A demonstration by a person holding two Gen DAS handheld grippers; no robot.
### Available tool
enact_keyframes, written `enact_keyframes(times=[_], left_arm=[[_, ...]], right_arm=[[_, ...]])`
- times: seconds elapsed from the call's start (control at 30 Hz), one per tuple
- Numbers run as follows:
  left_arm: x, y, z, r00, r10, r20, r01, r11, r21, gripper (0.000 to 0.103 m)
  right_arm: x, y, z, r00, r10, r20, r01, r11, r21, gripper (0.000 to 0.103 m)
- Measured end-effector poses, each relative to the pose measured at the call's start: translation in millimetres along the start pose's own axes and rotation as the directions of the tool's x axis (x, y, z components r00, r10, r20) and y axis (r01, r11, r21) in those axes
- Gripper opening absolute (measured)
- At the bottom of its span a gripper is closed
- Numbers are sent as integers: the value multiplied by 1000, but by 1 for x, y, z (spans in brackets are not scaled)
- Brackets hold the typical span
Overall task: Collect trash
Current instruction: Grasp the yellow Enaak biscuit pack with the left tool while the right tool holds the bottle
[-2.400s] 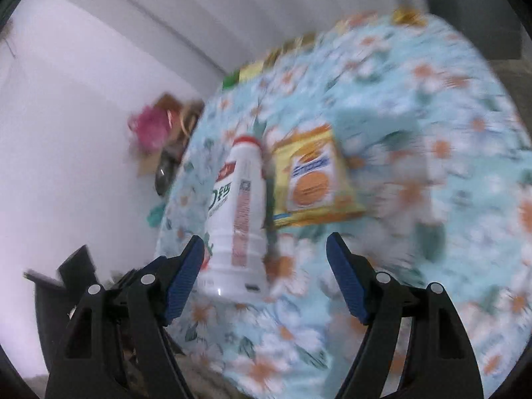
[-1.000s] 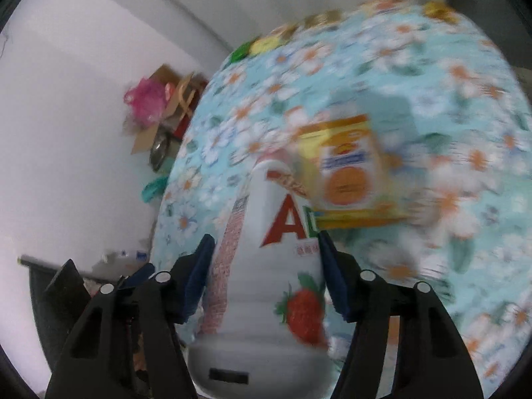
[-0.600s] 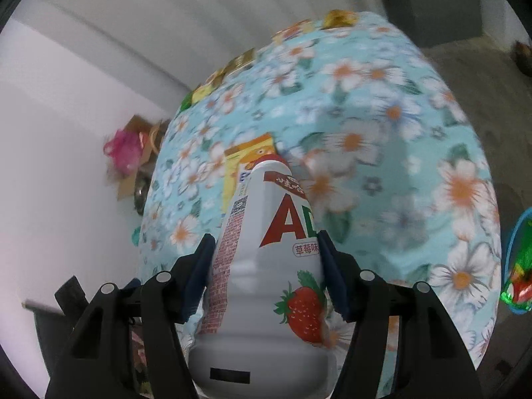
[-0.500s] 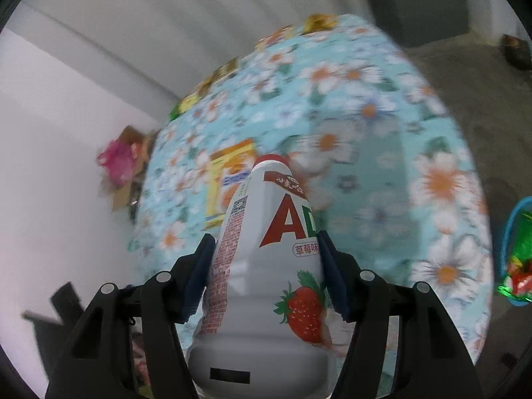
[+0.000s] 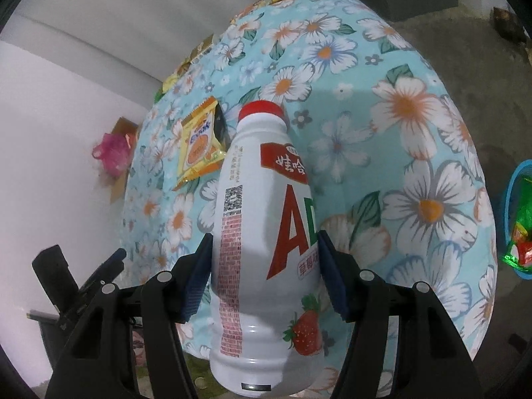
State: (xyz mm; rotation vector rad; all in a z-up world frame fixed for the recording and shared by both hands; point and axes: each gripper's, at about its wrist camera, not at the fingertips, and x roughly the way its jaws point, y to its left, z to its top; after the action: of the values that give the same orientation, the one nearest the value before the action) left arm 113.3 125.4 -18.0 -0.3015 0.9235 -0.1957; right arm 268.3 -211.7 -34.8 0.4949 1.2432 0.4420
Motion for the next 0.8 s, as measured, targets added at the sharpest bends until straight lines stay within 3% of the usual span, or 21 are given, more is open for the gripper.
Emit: enact_keyframes(times=[0.2, 0.33, 0.4, 0.43, 0.47, 0.57, 0.63, 0.67, 0.7, 0.8], left_arm=[[25, -14, 35, 987, -160, -12, 159, 986, -57, 77], [64, -11, 58, 948, -307, -81, 287, 937, -201, 64], [91, -5, 68, 933, -343, -109, 299, 908, -294, 56], [100, -4, 72, 934, -338, -118, 288, 905, -314, 53], [112, -5, 78, 946, -294, -137, 241, 920, -310, 52], [135, -16, 86, 971, -167, -171, 127, 967, -222, 41], [140, -22, 89, 979, -126, -157, 97, 979, -181, 32], [142, -26, 89, 982, -116, -152, 91, 983, -162, 27], [143, -25, 90, 981, -119, -154, 94, 983, -159, 14], [141, -22, 89, 981, -136, -141, 111, 979, -170, 6]], right_arm=[[11, 0, -4, 999, 35, -8, -35, 999, 9, 60], [11, -2, -6, 999, 49, -2, -49, 999, 18, 60], [12, -5, -7, 998, 63, -8, -63, 998, 27, 60], [12, -6, -7, 998, 69, -8, -69, 997, 31, 60], [12, -7, -7, 997, 73, -7, -72, 997, 34, 60], [12, -9, -7, 996, 86, -3, -86, 995, 43, 60], [12, -10, -8, 996, 92, 0, -92, 995, 49, 60], [12, -10, -9, 995, 95, 1, -95, 994, 51, 60], [12, -11, -9, 995, 100, 2, -100, 994, 54, 60], [13, -11, -10, 994, 107, 5, -107, 993, 57, 60]])
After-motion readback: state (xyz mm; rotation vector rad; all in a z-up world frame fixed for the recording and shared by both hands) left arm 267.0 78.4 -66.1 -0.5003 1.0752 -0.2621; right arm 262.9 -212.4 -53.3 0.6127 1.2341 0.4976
